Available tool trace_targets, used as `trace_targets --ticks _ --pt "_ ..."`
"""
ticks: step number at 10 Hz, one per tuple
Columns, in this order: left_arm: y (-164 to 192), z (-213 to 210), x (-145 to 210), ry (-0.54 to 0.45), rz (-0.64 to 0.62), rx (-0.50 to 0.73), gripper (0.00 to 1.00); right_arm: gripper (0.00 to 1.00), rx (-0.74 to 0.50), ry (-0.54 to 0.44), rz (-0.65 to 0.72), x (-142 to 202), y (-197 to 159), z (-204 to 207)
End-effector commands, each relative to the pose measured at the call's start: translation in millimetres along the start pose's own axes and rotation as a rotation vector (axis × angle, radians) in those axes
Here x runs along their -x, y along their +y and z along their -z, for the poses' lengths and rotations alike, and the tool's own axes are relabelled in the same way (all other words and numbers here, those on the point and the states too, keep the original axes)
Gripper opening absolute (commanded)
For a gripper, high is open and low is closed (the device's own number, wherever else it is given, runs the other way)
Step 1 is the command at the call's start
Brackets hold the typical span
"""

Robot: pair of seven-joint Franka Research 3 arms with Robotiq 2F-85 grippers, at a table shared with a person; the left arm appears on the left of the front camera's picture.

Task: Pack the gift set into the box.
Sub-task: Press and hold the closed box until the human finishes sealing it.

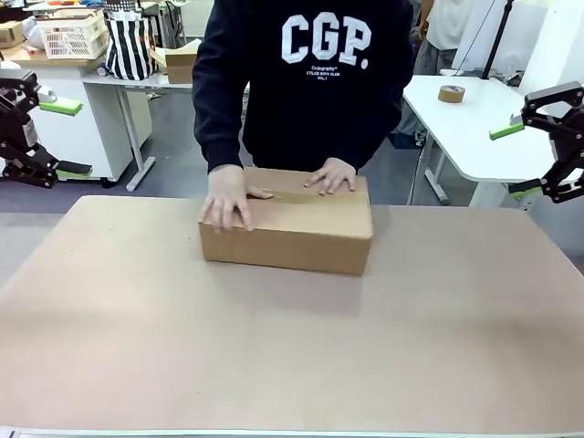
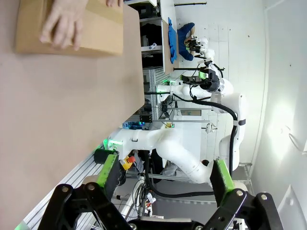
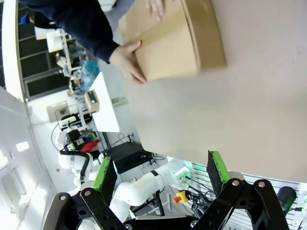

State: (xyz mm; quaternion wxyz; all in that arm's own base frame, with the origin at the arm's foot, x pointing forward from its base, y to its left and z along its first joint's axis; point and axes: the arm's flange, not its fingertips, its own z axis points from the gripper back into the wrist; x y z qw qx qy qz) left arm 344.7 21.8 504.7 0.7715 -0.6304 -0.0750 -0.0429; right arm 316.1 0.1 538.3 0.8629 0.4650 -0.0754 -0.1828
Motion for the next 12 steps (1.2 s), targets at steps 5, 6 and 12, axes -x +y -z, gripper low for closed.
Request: trace_targets --ticks 5,6,12 --pt "1.1 -0.9 1.8 0.002 0.015 0.012 1.0 1.0 -0.007 0.004 0.005 -2.6 4.7 -1.5" --pt "1.1 -0.9 1.8 0.002 0.015 0.012 1.0 1.0 -0.007 0.004 0.005 -2.6 4.7 -1.5" --pt "1.1 -0.9 1.8 0.002 0.015 0.012 1.0 1.0 -0.007 0.004 0.005 -2.6 4.7 -1.5"
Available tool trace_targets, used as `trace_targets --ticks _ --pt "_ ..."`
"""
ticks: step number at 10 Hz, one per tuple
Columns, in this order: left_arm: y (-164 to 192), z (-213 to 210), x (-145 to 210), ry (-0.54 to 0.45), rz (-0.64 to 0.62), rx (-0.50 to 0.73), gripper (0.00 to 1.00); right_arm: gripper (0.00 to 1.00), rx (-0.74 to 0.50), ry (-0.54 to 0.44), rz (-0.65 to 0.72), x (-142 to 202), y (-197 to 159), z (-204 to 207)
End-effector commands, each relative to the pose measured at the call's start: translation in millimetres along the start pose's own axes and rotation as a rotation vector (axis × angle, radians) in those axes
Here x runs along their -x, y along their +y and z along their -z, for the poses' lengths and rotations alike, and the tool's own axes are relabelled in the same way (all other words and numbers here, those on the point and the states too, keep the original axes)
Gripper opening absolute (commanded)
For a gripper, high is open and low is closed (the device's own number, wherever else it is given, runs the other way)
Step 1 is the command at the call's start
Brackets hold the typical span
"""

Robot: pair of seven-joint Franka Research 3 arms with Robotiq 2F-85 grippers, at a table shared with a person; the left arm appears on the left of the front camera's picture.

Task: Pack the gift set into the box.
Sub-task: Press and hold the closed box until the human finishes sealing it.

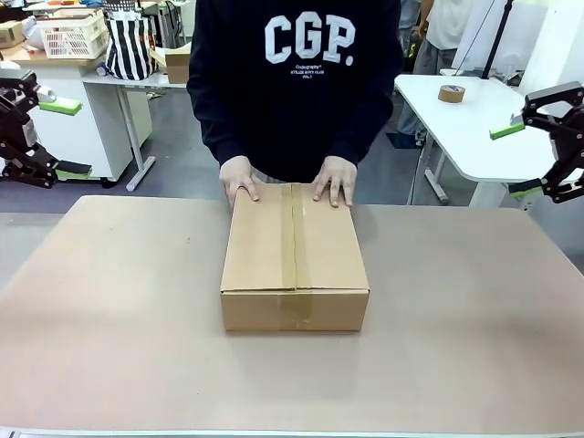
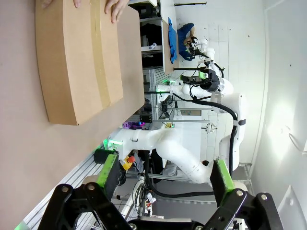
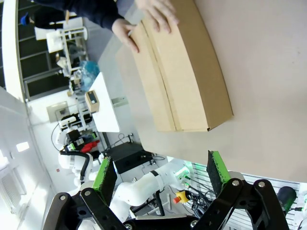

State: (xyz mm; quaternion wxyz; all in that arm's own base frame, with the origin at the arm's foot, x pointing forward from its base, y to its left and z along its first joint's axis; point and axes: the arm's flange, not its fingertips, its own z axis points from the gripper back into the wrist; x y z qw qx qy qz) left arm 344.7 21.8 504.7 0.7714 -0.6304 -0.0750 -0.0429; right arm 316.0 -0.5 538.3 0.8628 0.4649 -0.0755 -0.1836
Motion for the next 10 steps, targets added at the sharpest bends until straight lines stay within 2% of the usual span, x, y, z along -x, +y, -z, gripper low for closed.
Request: trace_targets --ticks 1,10 --pt "1.1 -0.9 1.8 0.002 0.015 0.012 1.0 1.0 -0.008 0.004 0.003 -2.5 5.1 -1.0" --pt "1.1 -0.9 1.8 0.002 0.015 0.012 1.0 1.0 -0.008 0.004 0.003 -2.5 5.1 -1.0"
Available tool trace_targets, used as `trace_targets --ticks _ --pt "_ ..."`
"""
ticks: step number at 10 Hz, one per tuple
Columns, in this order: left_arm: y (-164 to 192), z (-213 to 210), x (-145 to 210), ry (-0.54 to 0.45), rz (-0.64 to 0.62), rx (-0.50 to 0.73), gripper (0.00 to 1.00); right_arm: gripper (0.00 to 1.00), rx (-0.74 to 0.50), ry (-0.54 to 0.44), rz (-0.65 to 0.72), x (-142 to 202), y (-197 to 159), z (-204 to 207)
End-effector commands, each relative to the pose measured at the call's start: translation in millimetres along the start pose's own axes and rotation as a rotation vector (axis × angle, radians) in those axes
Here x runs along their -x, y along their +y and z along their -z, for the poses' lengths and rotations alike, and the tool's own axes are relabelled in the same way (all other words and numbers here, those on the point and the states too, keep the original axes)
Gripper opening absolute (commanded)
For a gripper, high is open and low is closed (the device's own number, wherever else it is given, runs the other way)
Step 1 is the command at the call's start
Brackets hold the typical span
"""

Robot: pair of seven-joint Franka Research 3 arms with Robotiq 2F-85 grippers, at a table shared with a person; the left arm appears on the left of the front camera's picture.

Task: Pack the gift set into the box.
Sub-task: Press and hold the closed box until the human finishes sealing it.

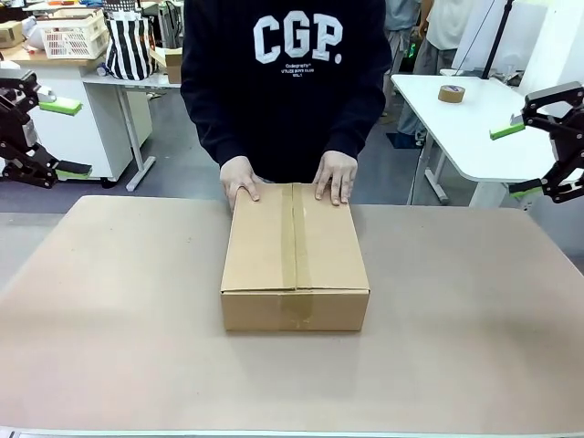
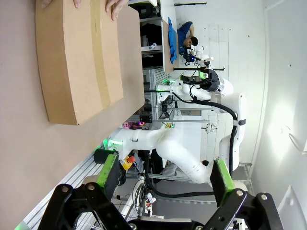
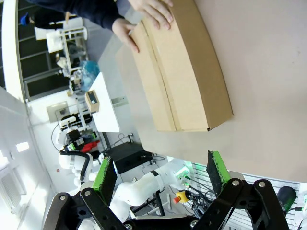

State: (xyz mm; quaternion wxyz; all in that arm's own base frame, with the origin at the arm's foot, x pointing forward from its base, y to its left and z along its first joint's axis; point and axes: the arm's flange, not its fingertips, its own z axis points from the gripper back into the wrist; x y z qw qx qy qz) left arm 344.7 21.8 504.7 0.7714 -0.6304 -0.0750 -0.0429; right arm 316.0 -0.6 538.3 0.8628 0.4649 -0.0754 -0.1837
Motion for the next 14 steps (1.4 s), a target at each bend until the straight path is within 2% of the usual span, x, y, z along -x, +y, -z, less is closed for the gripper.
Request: trace_targets --ticks 1,4,5,6,7,8,9,10,11,12,13,14 --pt "1.1 -0.9 1.8 0.002 0.015 0.012 1.0 1.0 -0.008 0.004 0.003 -2.5 5.2 -0.9" --pt "0.0 0.0 0.0 0.0 0.0 0.0 1.0 1.0 0.0 0.0 0.0 0.0 0.0 0.0" --pt "-3.7 8.0 -8.5 -0.016 0.127 -0.059 1.0 1.0 0.037 -0.093 -0.134 -10.9 12.1 11.1" --pt "-4.8 28.7 -19.1 0.014 0.238 -0.151 1.0 1.0 0.001 -0.227 -0.376 -20.4 29.9 35.9" --pt "-3.3 49.2 -25.7 0.066 0.371 -0.171 1.0 1.0 -0.142 -0.204 -0.564 -23.9 43.8 59.8" --pt "-1.1 66.7 -30.8 0.086 0.509 -0.212 1.0 1.0 -0.234 -0.287 -0.722 -28.2 54.7 80.9" --pt "0.2 78.3 -36.9 0.085 0.656 -0.239 1.0 1.0 -0.335 -0.33 -0.866 -31.3 64.7 100.8" --pt "1.7 92.3 -39.0 0.105 0.838 -0.188 1.0 1.0 -0.416 -0.196 -0.964 -23.4 70.0 122.9" --pt "2.8 105.0 -41.5 0.062 0.992 -0.221 1.0 1.0 -0.427 0.014 -1.058 -8.1 70.9 142.3" --pt "1.2 117.6 -42.7 0.039 1.075 -0.219 1.0 1.0 -0.375 0.171 -1.149 7.2 68.8 158.7" --pt "-8.1 117.3 -48.2 0.033 0.951 -0.196 1.0 1.0 -0.193 0.265 -1.142 9.8 62.7 163.5" --pt "-11.3 108.6 -43.6 0.106 0.968 -0.265 1.0 1.0 -0.29 -0.054 -0.966 17.3 86.0 143.2"
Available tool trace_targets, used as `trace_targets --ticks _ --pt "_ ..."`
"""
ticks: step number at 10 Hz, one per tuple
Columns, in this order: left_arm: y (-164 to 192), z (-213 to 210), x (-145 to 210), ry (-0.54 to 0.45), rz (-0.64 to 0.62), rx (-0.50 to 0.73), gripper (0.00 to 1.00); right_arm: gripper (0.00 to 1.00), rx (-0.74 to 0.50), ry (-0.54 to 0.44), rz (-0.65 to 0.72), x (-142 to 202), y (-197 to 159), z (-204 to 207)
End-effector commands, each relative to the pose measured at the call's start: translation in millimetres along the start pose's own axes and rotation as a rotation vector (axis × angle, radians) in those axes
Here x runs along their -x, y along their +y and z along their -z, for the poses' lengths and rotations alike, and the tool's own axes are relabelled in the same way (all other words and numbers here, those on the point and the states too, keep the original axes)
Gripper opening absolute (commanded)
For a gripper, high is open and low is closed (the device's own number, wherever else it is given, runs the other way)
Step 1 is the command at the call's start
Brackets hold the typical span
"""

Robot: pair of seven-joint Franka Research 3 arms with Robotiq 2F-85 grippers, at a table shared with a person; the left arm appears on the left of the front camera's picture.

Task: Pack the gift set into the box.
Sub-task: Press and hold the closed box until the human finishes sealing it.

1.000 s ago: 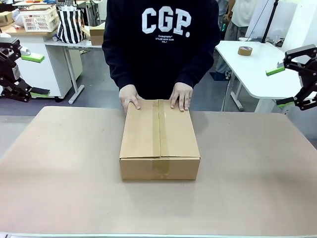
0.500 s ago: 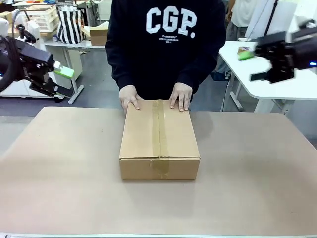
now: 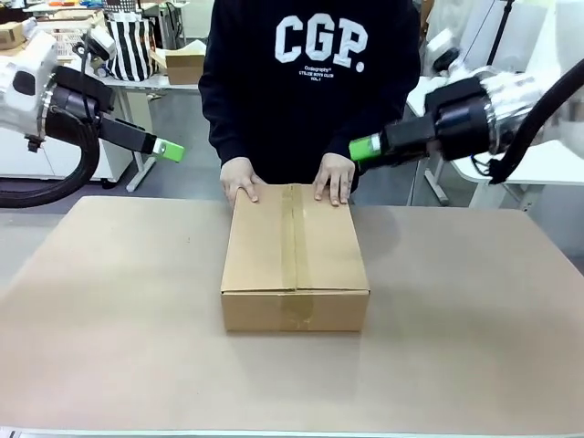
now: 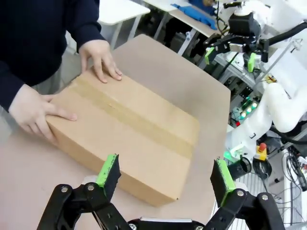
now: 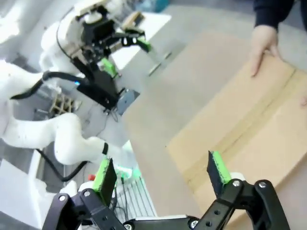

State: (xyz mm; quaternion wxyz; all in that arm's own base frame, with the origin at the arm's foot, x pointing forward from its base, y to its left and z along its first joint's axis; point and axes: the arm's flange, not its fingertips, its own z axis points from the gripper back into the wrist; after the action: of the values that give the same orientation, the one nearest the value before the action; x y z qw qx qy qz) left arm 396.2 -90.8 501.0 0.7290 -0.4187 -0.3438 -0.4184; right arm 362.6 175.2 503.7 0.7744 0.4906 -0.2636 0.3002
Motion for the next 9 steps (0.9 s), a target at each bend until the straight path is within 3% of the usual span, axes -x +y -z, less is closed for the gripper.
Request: trace_targets --ticks 1,2,3,4,5,6,7,8,9 --pt "-2.1 -5.7 2.3 0.037 -0.025 0.005 1.0 1.0 0.078 -0.162 0.032 -17.0 9.8 -23.9" --pt "-2.1 -5.7 2.3 0.037 -0.025 0.005 1.0 1.0 0.0 0.0 0.0 0.0 0.0 0.0" --pt "0.4 -0.9 1.2 0.01 -0.005 -0.001 1.0 1.0 0.076 0.057 -0.258 -2.9 5.2 11.7" --pt "11.7 15.1 5.2 0.011 0.101 0.12 1.0 1.0 0.127 0.143 -0.471 -1.7 0.6 33.7" --pt "24.9 27.0 8.6 -0.04 0.18 0.229 1.0 1.0 0.131 0.182 -0.614 3.0 -13.5 49.3" --pt "31.1 35.4 14.2 -0.084 0.197 0.319 1.0 1.0 0.225 0.233 -0.719 10.2 -26.2 59.6" --pt "33.4 44.8 22.5 -0.093 0.253 0.304 1.0 1.0 0.225 0.257 -0.791 16.2 -34.0 69.4" --pt "33.8 54.8 33.6 -0.1 0.335 0.291 1.0 1.0 0.197 0.256 -0.779 19.1 -43.5 76.0" --pt "36.1 82.2 45.1 0.003 0.434 0.149 1.0 1.0 0.185 0.224 -0.708 17.8 -50.4 76.8"
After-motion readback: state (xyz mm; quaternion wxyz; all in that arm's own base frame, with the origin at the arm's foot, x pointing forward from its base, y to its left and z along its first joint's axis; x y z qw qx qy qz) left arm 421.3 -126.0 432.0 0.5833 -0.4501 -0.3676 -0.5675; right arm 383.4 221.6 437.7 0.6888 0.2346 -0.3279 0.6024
